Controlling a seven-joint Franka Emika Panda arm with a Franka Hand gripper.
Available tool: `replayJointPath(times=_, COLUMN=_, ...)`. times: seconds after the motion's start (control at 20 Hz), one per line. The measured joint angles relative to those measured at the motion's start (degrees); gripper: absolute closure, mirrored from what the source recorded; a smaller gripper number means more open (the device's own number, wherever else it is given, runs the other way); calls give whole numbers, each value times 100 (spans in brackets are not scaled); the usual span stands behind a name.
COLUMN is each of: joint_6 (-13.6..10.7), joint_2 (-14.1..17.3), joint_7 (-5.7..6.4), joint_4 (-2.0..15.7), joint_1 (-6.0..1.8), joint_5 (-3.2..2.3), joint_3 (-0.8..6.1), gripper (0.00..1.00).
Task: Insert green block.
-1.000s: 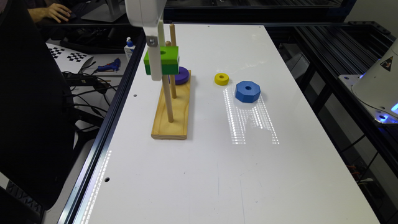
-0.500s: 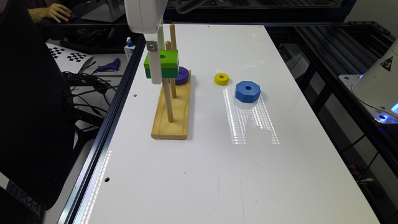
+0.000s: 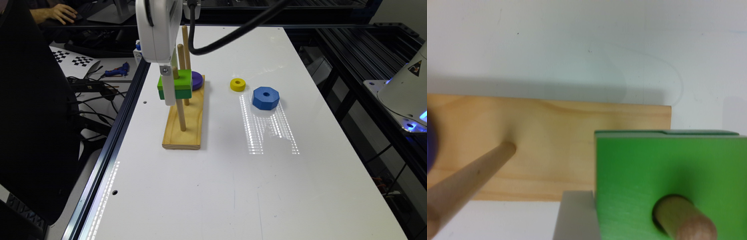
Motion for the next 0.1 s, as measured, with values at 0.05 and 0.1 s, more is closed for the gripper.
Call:
replayJointPath(times=0.05, joint_6=0, joint_2=0, joint_7=0, joint_4=0, joint_1=0, joint_5=0, joint_3=0, gripper=100)
replayJointPath(times=0.1, joint_6=0, joint_2=0, joint_7=0, joint_4=0, joint_1=0, joint_5=0, joint_3=0, gripper=100)
